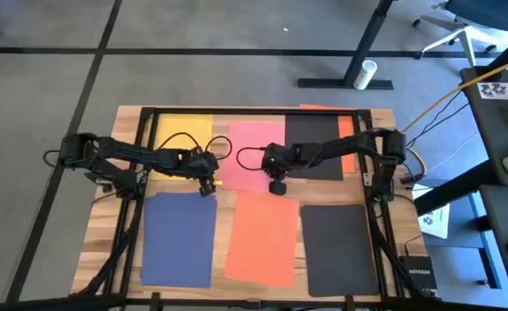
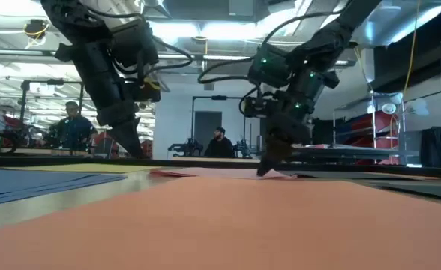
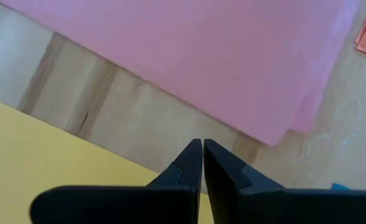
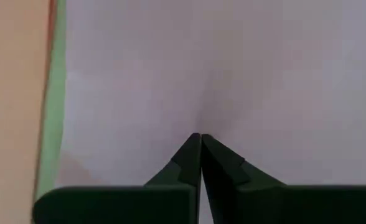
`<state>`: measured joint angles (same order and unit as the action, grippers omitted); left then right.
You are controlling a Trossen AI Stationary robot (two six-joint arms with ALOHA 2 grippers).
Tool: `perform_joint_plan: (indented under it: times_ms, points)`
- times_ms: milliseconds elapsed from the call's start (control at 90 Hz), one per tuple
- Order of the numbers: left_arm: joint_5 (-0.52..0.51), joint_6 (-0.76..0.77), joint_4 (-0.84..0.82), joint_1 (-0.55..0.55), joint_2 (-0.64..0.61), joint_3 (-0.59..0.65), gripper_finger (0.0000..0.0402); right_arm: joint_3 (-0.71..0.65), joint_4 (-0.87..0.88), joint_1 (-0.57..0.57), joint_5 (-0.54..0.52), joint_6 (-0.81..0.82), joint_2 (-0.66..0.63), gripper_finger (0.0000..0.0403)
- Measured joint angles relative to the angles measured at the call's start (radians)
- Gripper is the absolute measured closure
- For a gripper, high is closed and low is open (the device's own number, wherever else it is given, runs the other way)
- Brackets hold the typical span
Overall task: Organize paper
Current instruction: Adjust the stacked pink papers on the table
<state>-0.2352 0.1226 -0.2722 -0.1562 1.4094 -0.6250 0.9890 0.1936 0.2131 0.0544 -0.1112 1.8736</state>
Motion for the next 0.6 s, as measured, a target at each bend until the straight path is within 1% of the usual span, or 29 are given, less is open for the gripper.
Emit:
perform_joint_plan:
  times_ms: [222, 344, 411, 600]
  points:
    - [0.0, 0.0, 0.001, 0.0, 0.0, 0.0, 0.0402, -0.002, -0.057, 0.041, 0.036, -0.039, 0.007, 0.0403]
    - [0.001, 0.0, 0.001, 0.0, 0.0, 0.0, 0.0402, -0.001, -0.067, 0.052, 0.037, -0.06, 0.008, 0.0403]
    - [0.0, -0.003, 0.0, 0.0, 0.0, 0.0, 0.0402, 0.016, -0.033, 0.051, 0.035, -0.078, 0.004, 0.0403]
    - [0.0, -0.03, -0.002, 0.0, 0.0, 0.0, 0.0402, 0.105, 0.147, 0.036, 0.045, -0.102, -0.045, 0.0403]
